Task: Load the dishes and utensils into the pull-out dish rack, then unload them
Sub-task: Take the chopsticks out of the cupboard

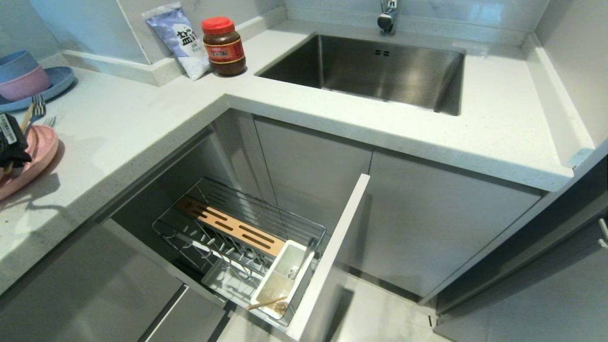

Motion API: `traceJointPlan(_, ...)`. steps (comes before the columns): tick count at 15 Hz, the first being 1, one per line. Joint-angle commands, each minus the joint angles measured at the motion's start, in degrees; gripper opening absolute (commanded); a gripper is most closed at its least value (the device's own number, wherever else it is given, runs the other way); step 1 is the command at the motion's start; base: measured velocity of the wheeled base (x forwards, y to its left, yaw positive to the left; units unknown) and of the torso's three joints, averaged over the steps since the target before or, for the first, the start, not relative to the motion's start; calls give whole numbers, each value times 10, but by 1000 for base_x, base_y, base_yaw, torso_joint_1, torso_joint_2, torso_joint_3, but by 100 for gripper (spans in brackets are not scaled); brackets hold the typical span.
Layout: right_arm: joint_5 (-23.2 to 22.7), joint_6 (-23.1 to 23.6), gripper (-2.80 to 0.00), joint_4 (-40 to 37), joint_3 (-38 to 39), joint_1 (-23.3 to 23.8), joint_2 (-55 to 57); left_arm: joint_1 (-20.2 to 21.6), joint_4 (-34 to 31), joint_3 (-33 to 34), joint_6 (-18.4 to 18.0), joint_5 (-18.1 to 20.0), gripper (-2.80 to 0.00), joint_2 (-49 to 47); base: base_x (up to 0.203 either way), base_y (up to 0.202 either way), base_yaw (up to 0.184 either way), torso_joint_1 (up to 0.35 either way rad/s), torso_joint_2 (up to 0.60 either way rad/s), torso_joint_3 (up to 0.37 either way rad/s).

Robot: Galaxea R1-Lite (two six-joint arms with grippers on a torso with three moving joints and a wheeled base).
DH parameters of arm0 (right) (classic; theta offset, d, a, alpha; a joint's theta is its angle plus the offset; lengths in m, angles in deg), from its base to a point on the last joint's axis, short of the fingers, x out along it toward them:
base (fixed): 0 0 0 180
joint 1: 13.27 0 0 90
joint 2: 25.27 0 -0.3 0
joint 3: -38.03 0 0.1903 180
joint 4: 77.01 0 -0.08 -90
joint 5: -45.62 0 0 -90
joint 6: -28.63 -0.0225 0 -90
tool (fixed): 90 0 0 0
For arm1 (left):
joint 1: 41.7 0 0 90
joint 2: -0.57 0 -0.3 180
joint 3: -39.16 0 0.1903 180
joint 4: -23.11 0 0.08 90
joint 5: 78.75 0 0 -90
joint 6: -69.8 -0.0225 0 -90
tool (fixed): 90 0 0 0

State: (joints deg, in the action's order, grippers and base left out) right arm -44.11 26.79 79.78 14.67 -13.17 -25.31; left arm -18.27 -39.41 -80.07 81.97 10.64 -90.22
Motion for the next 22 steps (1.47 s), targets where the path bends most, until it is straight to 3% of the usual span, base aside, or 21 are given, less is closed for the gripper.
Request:
traceJointPlan(1,0,0,-280,0,1,0,-1,4,-2,-5,1,-4,-280,-7,0,0,0,0,0,0)
traceJointPlan(15,0,0,-280,0,0,0,-1,6,-3,-3,-2,-9,-280,-13,0,0,0,0,0,0)
traceJointPlan(16,0,0,-280,0,1,0,-1,5,-3,-4,-2,-15,0,-13,0,0,0,0,0,0)
traceJointPlan(22,0,0,-280,0,1,0,-2,5,-3,-5,-1,-16,0,-9,0,0,0,0,0,0)
